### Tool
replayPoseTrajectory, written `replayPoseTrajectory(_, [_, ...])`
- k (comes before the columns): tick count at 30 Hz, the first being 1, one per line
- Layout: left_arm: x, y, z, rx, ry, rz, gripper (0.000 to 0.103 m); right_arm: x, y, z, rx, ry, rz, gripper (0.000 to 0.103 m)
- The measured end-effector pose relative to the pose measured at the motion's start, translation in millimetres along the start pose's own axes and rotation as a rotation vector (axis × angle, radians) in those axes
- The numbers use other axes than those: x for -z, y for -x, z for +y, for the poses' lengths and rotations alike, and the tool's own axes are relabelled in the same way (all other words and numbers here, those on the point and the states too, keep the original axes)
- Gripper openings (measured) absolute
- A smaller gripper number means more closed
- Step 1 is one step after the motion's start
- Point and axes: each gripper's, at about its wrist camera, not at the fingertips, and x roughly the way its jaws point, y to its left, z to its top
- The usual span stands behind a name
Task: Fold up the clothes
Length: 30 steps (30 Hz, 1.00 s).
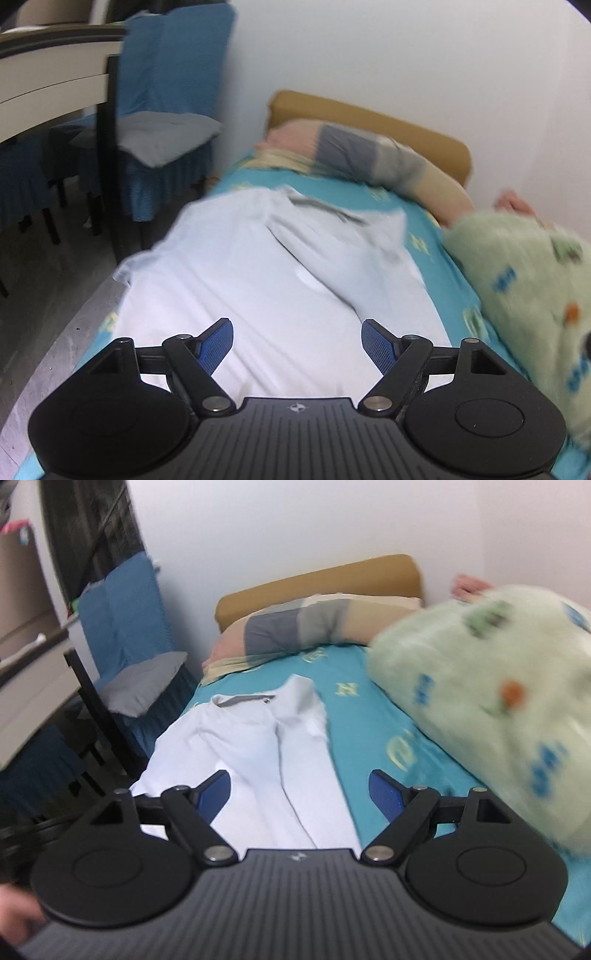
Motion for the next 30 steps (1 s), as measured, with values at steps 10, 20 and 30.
replayPoseTrajectory(10, [63,40,-101,0.196,-0.202,0.099,0.075,49,100,-92,0.065,-0.144,-0.112,0.083])
replayPoseTrajectory(20, [150,23,-224,0.501,-0.409,0.388,0.058,53,131,-177,0.135,-0.331,-0.229,0.084])
replayPoseTrajectory(30, [215,7,-262,0.442,-0.794,0.407,0.049,63,112,-202,0.090,-0.443,-0.173,0.084])
